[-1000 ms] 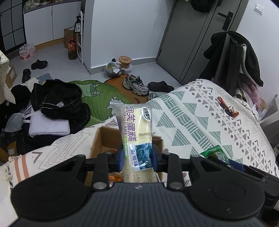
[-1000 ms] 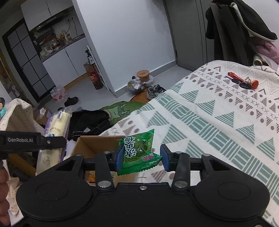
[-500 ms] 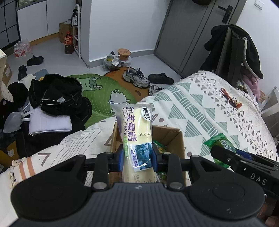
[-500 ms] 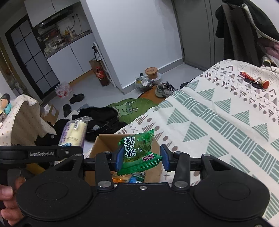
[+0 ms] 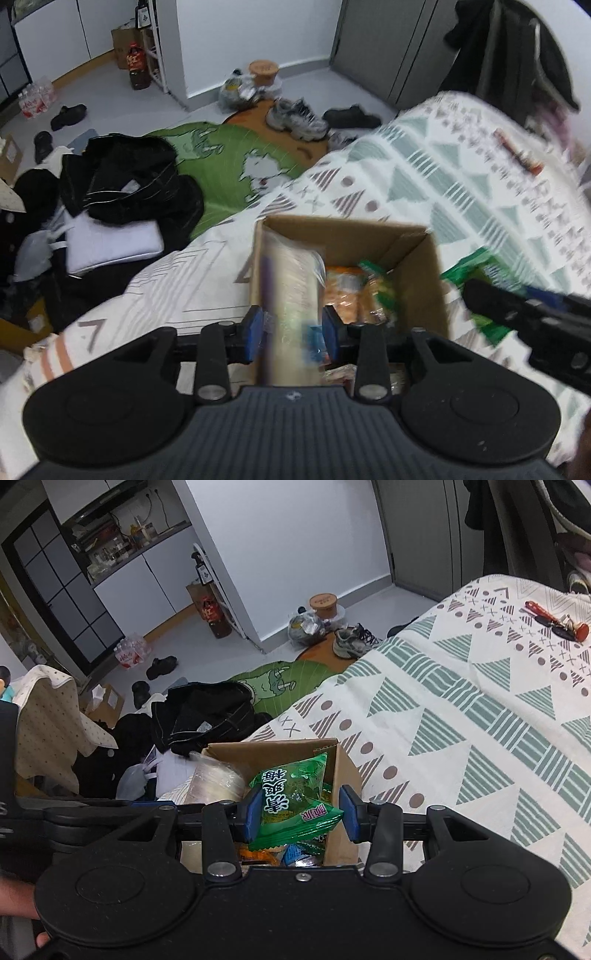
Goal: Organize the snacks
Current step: 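Carry the cake bar and green candy over the cardboard box, then lower both items into the box and open both tools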
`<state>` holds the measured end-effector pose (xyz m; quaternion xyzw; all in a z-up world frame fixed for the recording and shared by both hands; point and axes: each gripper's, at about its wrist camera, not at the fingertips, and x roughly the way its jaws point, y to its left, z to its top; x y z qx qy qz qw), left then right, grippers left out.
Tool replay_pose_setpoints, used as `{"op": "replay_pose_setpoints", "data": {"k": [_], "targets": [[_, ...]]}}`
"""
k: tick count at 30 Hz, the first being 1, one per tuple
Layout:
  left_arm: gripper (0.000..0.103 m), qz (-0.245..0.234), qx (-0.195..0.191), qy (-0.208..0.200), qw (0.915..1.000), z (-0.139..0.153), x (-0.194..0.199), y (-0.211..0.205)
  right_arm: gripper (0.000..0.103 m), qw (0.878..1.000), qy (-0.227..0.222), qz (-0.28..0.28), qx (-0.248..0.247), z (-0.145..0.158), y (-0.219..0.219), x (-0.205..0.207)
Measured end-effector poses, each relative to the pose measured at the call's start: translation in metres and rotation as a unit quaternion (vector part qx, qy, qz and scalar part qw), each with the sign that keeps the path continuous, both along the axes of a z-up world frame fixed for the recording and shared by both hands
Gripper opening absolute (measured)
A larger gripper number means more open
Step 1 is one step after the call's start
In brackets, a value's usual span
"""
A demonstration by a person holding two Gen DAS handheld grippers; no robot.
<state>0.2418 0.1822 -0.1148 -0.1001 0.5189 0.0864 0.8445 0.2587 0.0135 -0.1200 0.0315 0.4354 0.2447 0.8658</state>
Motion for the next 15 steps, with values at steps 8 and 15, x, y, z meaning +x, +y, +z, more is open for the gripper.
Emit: {"op": "replay_pose_setpoints", "data": {"k": [8, 15], "targets": [[0.051, 0.029, -0.009, -0.006, 0.9995, 0.005, -0.002, 0.012, 0.045, 1.000, 0.022, 0.005, 0.013, -0.007, 0.004, 0.005], [0.073, 0.041, -0.002, -0.015, 0.9991, 0.016, -0.015, 0.012, 0.050, 0.999, 0.030, 0.008, 0.021, -0.003, 0.001, -0.003]]}}
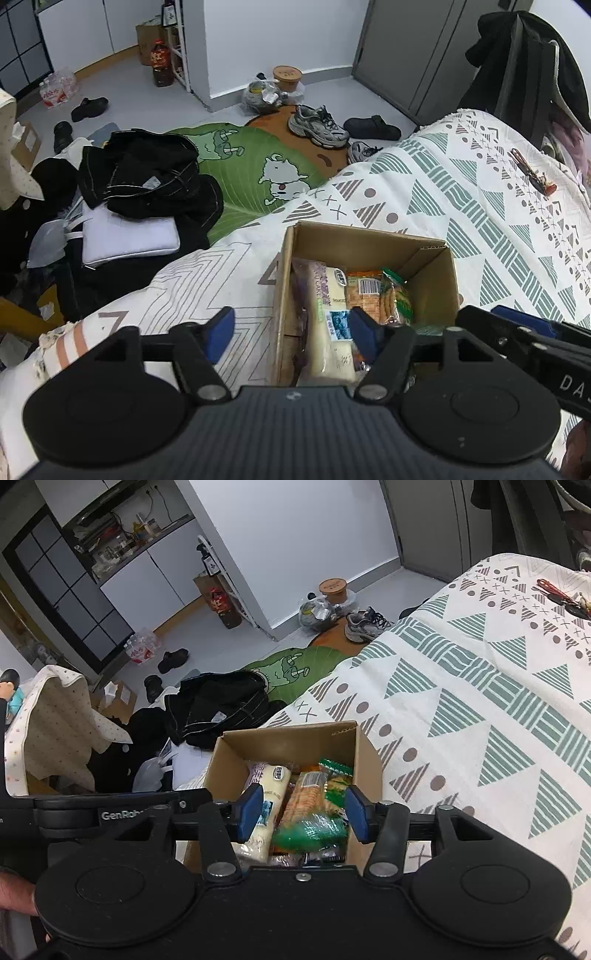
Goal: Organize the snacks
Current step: 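Lower both items into the box and open both tools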
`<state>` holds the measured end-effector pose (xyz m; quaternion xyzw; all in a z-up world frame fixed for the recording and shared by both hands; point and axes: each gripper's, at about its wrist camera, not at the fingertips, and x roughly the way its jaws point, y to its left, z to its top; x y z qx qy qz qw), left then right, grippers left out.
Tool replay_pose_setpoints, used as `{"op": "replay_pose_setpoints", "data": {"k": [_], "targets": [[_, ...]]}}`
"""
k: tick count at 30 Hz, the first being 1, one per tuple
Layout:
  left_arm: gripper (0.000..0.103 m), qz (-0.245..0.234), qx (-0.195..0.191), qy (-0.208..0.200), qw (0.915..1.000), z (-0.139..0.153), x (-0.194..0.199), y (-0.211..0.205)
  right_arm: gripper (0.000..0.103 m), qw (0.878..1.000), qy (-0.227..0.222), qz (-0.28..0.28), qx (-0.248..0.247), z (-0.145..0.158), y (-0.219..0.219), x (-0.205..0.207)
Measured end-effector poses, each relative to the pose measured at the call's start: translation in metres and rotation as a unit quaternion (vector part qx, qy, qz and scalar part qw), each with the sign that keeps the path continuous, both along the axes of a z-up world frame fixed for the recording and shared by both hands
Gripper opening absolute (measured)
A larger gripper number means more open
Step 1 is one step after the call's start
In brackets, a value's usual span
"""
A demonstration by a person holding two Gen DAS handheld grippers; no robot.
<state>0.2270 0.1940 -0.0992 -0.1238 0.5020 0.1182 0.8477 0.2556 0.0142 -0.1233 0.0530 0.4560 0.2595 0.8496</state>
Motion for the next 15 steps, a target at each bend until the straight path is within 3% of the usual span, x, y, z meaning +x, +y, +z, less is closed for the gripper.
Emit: {"op": "replay_pose_setpoints", "data": {"k": [6, 15], "targets": [[0.085, 0.011, 0.012, -0.018, 0.9997, 0.013, -0.018, -0.003, 0.063, 1.000, -0.010, -0.016, -0.008, 0.009, -0.018, -0.012], [0.085, 0.029, 0.009, -0.041, 0.9987, 0.034, -0.049, -0.017, 0.092, 0.998, -0.039, -0.043, -0.035, 0.025, -0.045, -0.037]]}}
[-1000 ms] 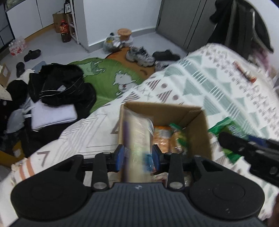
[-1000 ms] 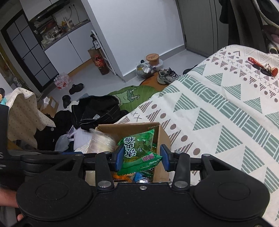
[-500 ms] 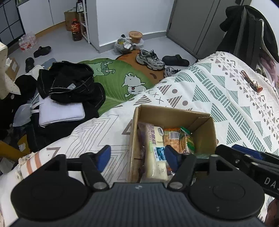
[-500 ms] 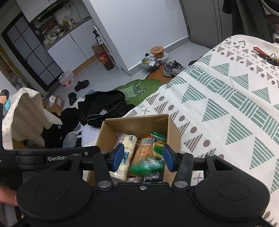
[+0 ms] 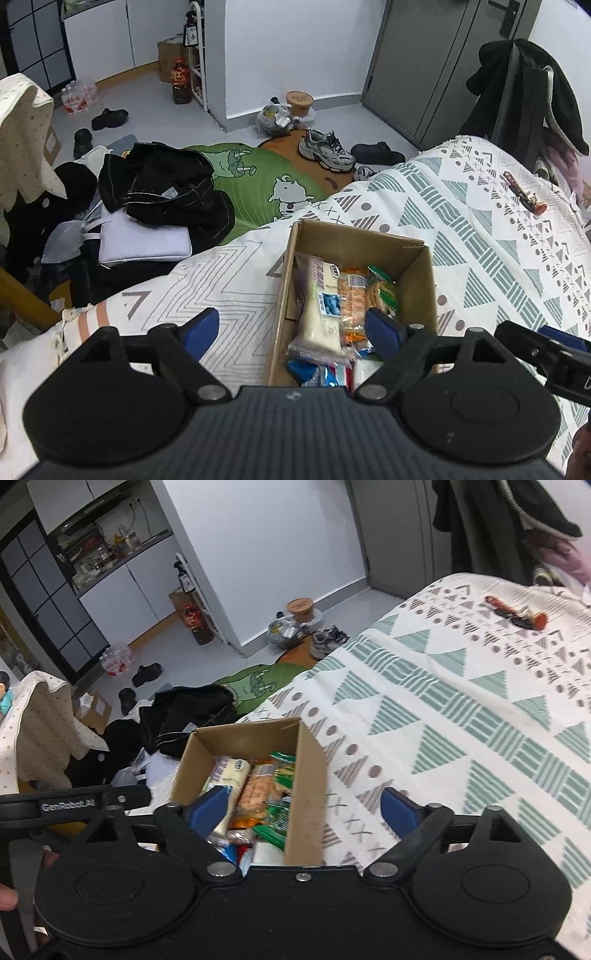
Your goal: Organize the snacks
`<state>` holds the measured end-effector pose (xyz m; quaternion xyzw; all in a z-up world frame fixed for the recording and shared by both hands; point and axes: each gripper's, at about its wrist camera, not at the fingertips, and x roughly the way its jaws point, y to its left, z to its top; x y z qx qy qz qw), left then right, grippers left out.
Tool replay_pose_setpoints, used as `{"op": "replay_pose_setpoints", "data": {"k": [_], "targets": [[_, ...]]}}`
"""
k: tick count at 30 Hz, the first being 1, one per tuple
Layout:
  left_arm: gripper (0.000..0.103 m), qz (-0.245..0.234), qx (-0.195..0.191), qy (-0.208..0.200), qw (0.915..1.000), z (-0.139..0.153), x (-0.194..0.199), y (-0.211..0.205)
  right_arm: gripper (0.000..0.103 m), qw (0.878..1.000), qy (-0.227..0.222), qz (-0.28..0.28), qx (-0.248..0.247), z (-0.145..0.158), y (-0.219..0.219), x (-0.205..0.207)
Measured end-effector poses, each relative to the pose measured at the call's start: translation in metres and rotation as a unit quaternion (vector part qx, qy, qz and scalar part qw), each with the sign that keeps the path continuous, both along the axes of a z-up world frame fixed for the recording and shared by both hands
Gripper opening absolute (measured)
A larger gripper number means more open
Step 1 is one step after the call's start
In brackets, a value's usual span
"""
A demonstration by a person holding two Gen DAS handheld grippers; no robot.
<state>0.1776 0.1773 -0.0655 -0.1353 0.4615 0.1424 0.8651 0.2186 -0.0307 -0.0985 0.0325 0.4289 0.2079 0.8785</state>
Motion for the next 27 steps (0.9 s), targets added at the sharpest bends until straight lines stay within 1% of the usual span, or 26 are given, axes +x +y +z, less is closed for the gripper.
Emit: {"op": "replay_pose_setpoints", "data": {"k": [7, 9, 13, 21, 22, 24, 27], "targets": [[0.085, 0.001, 0.011, -0.018, 0.9998, 0.018, -0.019, -0.018, 0.103, 1.000, -0.017, -0.013, -0.011, 0.012, -0.021, -0.017], [0.085, 0.002, 0.022, -0.022, 0.9995, 0.024, -0.024, -0.026, 0.103, 1.000, -0.022, -0.015, -0.014, 0.015, -0.027, -0.021], [0.085, 0.000, 0.020, -0.028, 0.9994, 0.032, -0.033, -0.039, 0.103, 0.999, -0.030, -0.020, -0.016, 0.022, -0.042, -0.032], [0.086, -0.024, 0.034, -0.043, 0.9982, 0.046, -0.052, -0.074, 0.103, 0.997, -0.051, -0.043, -0.030, 0.036, -0.075, -0.051], [0.087, -0.026, 0.035, -0.045, 0.9980, 0.047, -0.054, -0.078, 0.103, 0.997, -0.055, -0.046, -0.032, 0.038, -0.080, -0.053], [0.092, -0.028, 0.036, -0.049, 0.9978, 0.049, -0.060, -0.085, 0.103, 0.996, -0.059, -0.052, -0.031, 0.040, -0.088, -0.059], [0.093, -0.029, 0.036, -0.051, 0.9976, 0.053, -0.069, -0.095, 0.103, 0.996, -0.067, -0.057, -0.034, 0.045, -0.098, -0.068]]}}
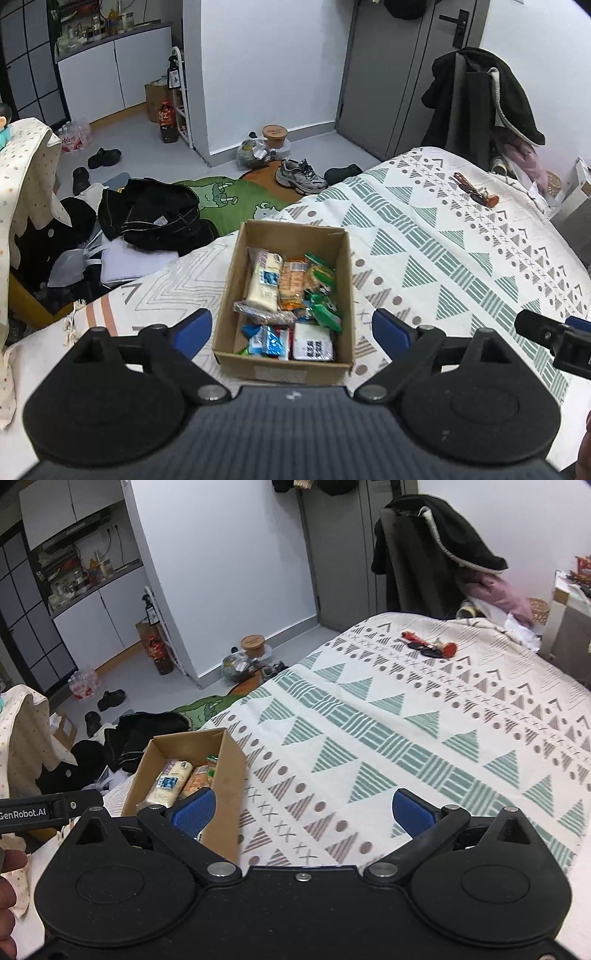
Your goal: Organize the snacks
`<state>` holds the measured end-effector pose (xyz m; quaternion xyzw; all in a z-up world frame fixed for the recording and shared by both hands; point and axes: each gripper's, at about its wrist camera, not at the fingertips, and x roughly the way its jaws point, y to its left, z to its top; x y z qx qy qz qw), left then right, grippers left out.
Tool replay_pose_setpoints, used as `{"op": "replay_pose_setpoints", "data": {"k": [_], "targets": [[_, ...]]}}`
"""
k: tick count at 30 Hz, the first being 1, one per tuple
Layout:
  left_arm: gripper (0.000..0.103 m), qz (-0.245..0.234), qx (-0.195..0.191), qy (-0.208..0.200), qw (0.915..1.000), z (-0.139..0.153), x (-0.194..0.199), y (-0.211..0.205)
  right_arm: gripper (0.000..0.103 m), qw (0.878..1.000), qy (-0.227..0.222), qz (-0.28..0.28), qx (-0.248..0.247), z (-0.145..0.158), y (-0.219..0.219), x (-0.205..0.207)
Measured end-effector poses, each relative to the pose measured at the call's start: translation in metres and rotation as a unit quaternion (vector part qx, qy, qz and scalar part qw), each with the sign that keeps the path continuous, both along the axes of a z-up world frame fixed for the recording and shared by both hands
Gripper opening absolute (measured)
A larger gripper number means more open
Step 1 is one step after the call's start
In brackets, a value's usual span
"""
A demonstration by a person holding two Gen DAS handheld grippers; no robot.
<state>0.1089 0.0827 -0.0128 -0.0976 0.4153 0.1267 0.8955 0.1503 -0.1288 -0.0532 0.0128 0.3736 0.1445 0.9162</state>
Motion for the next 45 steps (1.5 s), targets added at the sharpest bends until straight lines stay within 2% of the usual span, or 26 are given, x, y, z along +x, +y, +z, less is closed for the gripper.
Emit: {"op": "replay_pose_setpoints", "data": {"k": [4, 9, 26, 37, 45], "targets": [[0.096, -0.012, 0.001, -0.005, 0.9999, 0.005, -0.010, -0.014, 0.103, 1.000, -0.013, -0.002, -0.003, 0.007, -0.009, -0.014], [0.102, -0.010, 0.006, -0.015, 0.9998, 0.013, -0.026, -0.024, 0.103, 1.000, -0.009, -0.012, -0.011, 0.013, -0.017, -0.027], [0.102, -0.026, 0.025, -0.015, 0.9993, 0.036, -0.074, -0.027, 0.103, 0.999, -0.035, -0.007, 0.011, 0.042, -0.025, -0.080], [0.102, -0.038, 0.029, -0.029, 0.9985, 0.049, -0.099, -0.026, 0.103, 0.999, -0.039, -0.013, 0.012, 0.045, -0.035, -0.103], [0.103, -0.037, 0.029, -0.041, 0.9980, 0.053, -0.119, -0.016, 0.103, 0.997, -0.068, 0.023, -0.004, 0.049, -0.028, -0.122]]}}
